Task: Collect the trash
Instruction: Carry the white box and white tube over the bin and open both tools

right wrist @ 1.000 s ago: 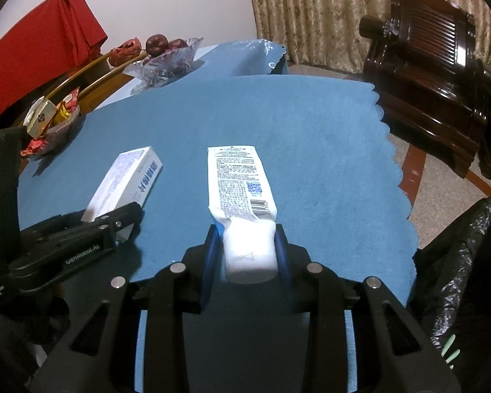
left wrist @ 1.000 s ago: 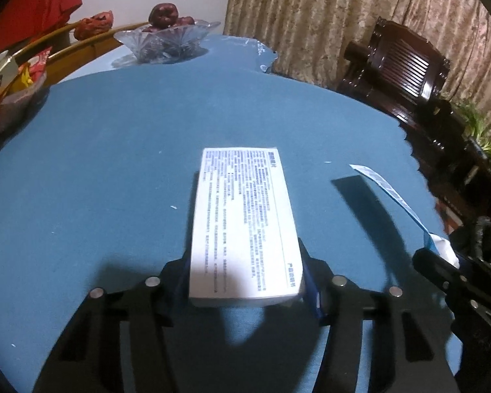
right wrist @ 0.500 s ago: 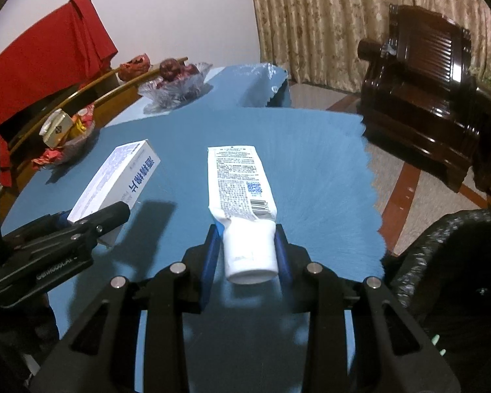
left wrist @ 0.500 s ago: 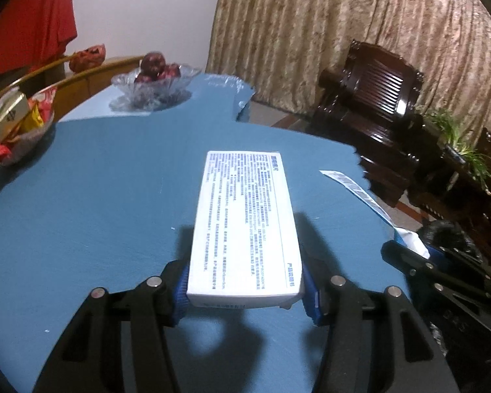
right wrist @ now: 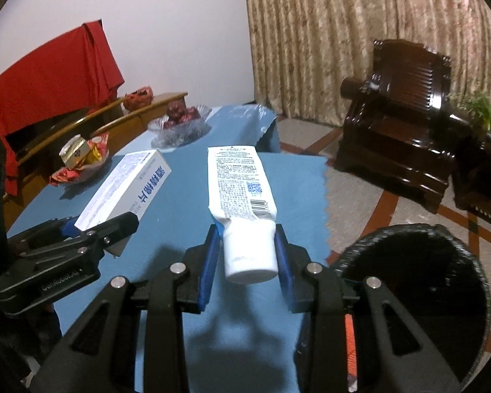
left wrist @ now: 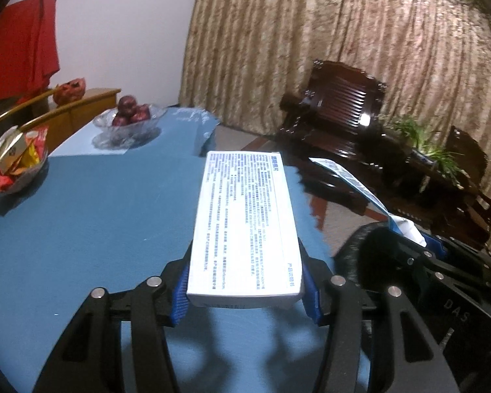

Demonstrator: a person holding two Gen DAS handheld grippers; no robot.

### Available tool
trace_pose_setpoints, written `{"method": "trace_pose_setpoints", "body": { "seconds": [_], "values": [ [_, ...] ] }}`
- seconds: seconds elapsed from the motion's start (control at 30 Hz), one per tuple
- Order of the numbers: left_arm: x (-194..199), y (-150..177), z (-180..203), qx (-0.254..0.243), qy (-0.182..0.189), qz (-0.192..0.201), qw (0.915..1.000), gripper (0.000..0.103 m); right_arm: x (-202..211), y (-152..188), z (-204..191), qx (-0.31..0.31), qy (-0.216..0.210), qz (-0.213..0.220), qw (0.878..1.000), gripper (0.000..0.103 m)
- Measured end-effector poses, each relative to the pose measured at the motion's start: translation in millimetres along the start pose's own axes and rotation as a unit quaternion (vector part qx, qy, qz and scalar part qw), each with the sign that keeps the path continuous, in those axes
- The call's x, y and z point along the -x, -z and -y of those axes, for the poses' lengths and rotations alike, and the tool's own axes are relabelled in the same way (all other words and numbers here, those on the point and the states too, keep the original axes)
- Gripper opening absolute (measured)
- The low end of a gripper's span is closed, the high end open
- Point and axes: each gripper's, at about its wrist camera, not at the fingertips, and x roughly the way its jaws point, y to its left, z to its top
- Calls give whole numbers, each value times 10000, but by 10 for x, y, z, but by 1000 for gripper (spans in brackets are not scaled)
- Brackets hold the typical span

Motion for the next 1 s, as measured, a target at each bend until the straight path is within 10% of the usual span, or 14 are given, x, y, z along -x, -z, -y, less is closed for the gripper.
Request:
{"method": "trace_pose_setpoints", "body": {
  "seconds": [0.57, 1.0],
  "values": [
    [159, 22, 1338, -723, 1014, 155, 9921, 54, 1051, 477, 1003, -600, 994, 401, 9924, 32],
    [-154, 174, 2041, -1176, 1419, -150, 9828, 54, 1125, 791, 1592, -1022, 1464, 293, 9835, 32]
  ]
}}
